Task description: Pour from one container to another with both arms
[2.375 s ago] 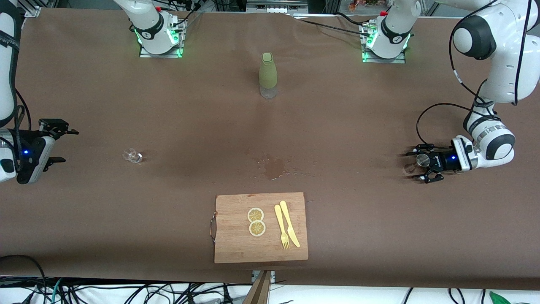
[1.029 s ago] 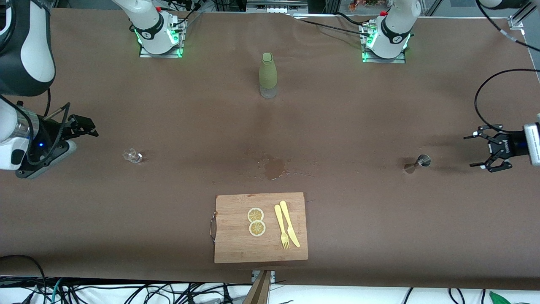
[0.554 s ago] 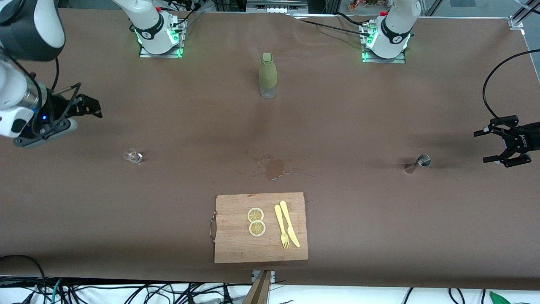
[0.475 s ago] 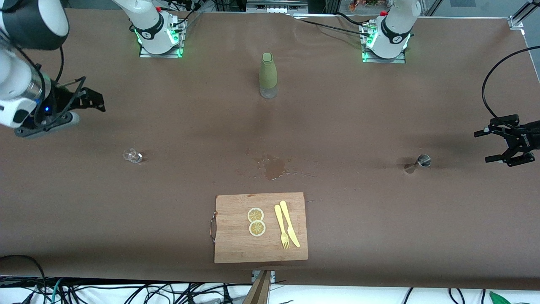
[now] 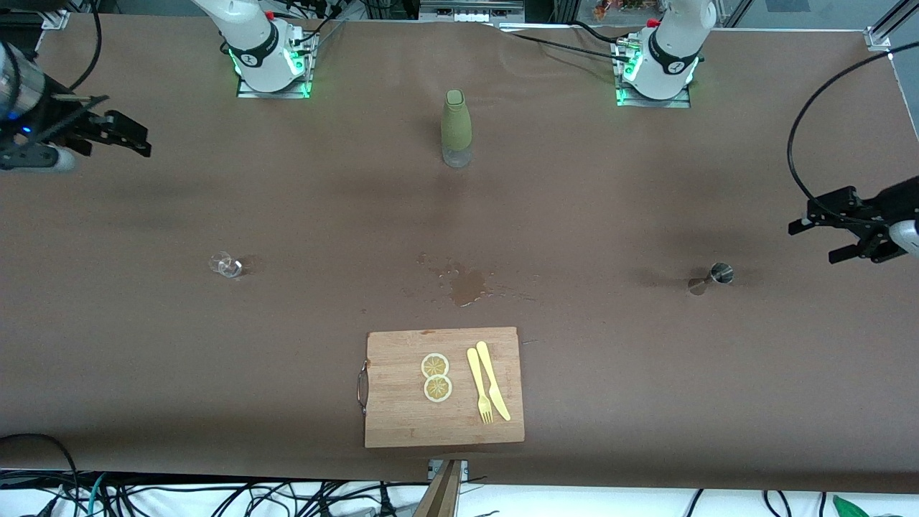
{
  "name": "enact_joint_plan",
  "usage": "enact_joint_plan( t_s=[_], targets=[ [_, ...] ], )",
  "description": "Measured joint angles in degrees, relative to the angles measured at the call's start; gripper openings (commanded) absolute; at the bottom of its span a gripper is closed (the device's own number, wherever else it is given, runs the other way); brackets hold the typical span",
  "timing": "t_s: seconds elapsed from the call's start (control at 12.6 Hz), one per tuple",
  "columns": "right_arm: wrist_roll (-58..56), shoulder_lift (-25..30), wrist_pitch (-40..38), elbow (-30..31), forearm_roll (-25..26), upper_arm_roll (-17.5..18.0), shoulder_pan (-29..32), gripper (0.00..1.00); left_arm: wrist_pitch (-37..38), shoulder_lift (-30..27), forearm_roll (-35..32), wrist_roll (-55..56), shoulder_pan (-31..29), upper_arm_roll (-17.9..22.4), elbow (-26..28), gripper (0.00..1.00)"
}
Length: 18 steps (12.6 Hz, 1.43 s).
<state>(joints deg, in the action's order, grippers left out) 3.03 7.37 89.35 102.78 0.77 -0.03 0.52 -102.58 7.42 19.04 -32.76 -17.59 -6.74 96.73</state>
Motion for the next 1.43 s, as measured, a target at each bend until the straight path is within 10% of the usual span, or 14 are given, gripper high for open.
enact_joint_plan(
  t_s=[0.55, 1.43],
  targets=[
    [2.0, 1.8, -4.4, -4.0, 0.0, 0.0, 0.3, 1.00, 8.0, -13.1, -15.0, 36.6, 9.5, -0.5, 4.3, 1.00],
    [2.2, -2.3, 0.4, -6.3, 0.0, -0.7, 0.8, 1.00, 11.4, -17.9, -15.4, 32.9, 9.6, -0.7, 5.1, 1.00]
  ],
)
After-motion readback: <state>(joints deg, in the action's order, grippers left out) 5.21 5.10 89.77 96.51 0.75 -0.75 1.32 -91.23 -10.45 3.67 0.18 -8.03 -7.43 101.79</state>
